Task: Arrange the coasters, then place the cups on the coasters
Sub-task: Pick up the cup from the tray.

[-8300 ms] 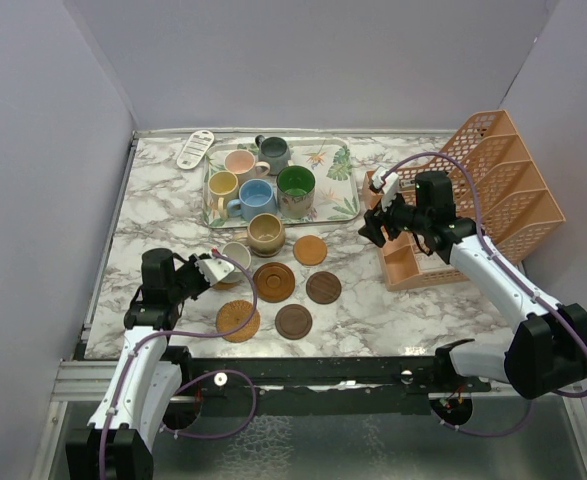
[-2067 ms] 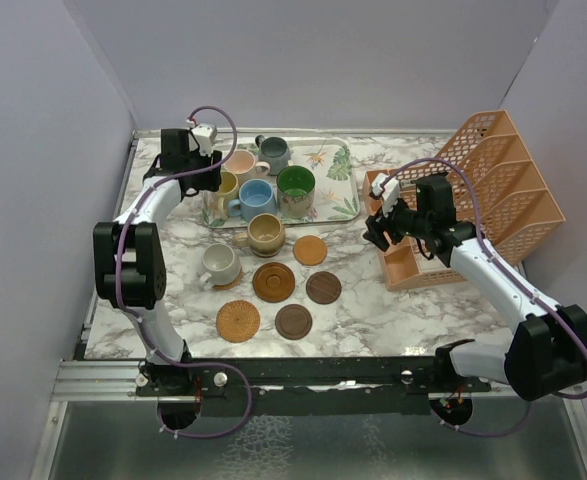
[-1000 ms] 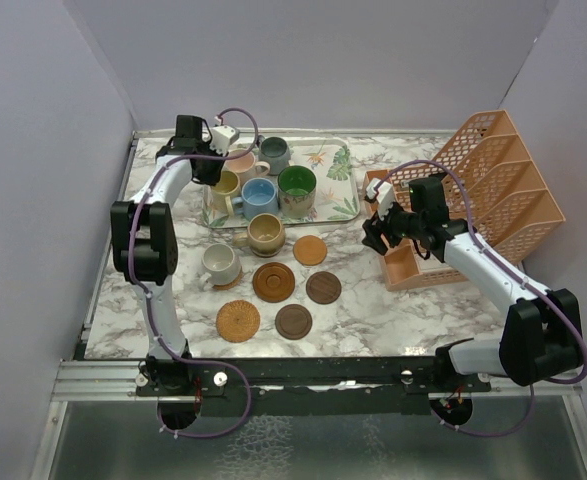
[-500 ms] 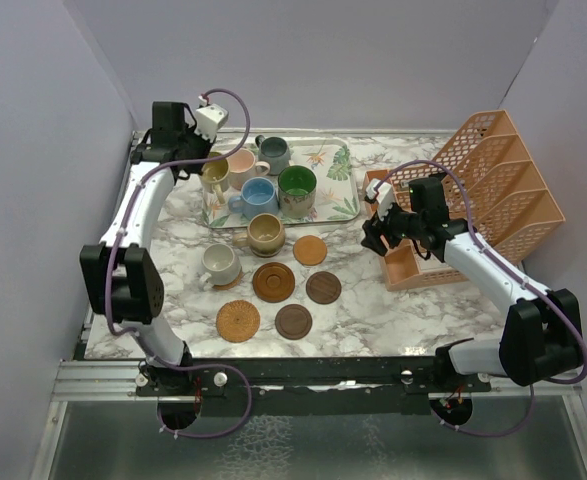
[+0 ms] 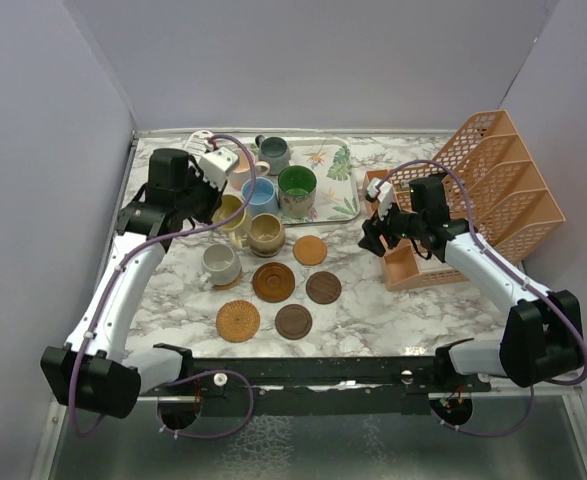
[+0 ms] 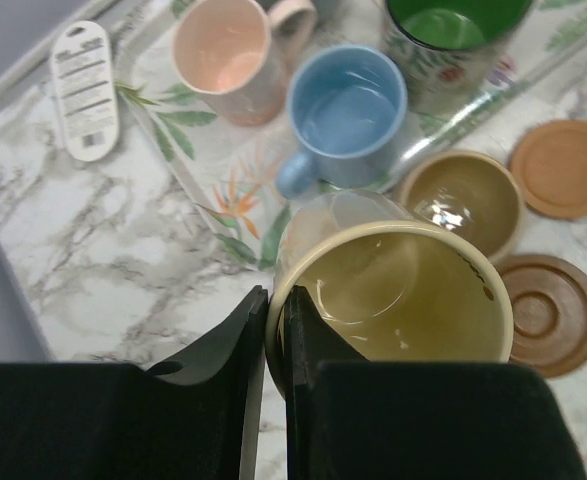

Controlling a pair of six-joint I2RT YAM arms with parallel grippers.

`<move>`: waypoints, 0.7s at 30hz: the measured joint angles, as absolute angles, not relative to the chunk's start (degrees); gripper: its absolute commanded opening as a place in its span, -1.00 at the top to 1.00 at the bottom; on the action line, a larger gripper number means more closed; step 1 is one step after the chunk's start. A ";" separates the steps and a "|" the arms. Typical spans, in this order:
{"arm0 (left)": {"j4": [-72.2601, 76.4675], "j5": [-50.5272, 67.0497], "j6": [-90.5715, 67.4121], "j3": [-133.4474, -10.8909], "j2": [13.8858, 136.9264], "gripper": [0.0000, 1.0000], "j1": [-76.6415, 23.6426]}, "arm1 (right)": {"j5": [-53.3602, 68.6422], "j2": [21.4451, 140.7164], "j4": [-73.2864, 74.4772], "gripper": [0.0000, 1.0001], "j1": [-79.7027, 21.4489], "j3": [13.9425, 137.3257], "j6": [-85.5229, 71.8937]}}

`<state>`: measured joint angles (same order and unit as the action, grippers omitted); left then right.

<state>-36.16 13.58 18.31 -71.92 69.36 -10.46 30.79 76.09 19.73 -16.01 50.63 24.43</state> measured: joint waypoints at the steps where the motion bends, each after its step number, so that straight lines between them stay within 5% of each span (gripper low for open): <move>1: -36.95 13.89 17.89 -70.94 68.18 1.00 -11.49 | 31.07 76.01 19.73 -0.23 -16.01 50.63 24.21; 21: -38.37 21.58 12.10 -56.64 55.88 1.00 -17.65 | 42.92 74.06 11.29 -0.18 -25.26 55.81 15.09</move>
<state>-38.37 21.58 12.10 -56.64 55.88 -17.65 42.92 74.06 11.29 -25.26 55.81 15.09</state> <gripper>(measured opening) 0.128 0.596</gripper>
